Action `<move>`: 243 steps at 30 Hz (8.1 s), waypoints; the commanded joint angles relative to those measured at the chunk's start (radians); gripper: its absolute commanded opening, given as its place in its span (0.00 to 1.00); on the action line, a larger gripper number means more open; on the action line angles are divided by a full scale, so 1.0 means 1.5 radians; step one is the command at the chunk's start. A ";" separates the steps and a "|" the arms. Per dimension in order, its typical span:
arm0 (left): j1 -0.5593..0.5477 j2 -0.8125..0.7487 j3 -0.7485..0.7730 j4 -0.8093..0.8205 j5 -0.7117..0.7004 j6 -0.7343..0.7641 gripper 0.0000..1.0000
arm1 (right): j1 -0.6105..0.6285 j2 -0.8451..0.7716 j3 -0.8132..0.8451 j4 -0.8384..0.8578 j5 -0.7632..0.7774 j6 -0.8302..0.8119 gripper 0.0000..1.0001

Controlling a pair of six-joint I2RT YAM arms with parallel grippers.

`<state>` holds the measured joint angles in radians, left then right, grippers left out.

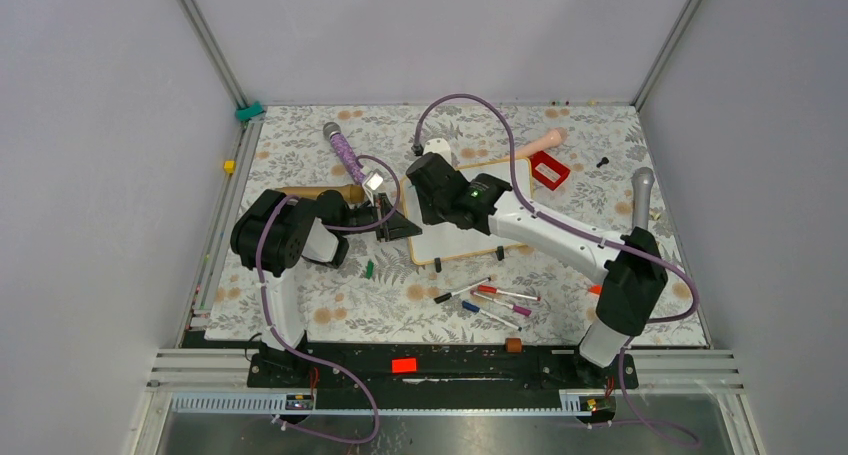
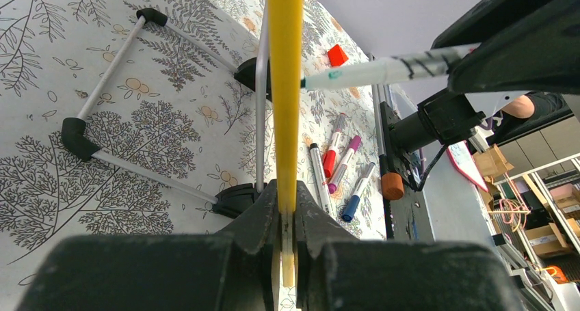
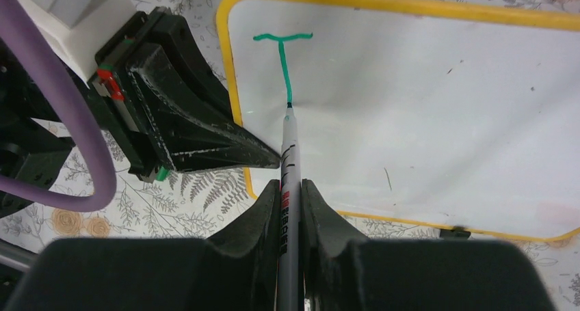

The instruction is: Write a sentence on the whiteboard

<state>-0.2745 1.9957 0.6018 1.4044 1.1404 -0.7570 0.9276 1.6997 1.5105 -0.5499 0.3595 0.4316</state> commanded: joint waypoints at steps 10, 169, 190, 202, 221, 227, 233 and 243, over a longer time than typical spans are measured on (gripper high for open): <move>-0.008 -0.031 -0.002 0.049 0.030 0.007 0.00 | 0.001 -0.056 0.037 -0.007 0.021 -0.007 0.00; -0.006 -0.029 0.000 0.050 0.035 0.007 0.00 | -0.042 -0.048 0.046 -0.071 0.035 -0.039 0.00; -0.007 -0.031 0.000 0.050 0.036 0.007 0.00 | -0.042 0.001 0.093 -0.081 0.068 -0.044 0.00; -0.006 -0.029 0.000 0.050 0.036 0.007 0.00 | -0.042 0.005 0.095 -0.094 0.073 -0.044 0.00; -0.007 -0.029 -0.001 0.050 0.035 0.008 0.00 | -0.042 0.026 0.112 -0.105 0.078 -0.038 0.00; -0.006 -0.030 0.000 0.050 0.035 0.007 0.00 | -0.042 0.019 0.100 -0.081 0.044 -0.044 0.00; -0.006 -0.030 0.000 0.050 0.036 0.007 0.00 | -0.042 0.010 0.075 -0.081 0.021 -0.037 0.00; -0.006 -0.030 0.000 0.051 0.036 0.008 0.00 | -0.042 -0.002 0.053 -0.102 0.038 -0.023 0.00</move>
<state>-0.2756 1.9907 0.6014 1.3952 1.1397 -0.7567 0.8703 1.7187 1.5944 -0.6968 0.3904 0.3786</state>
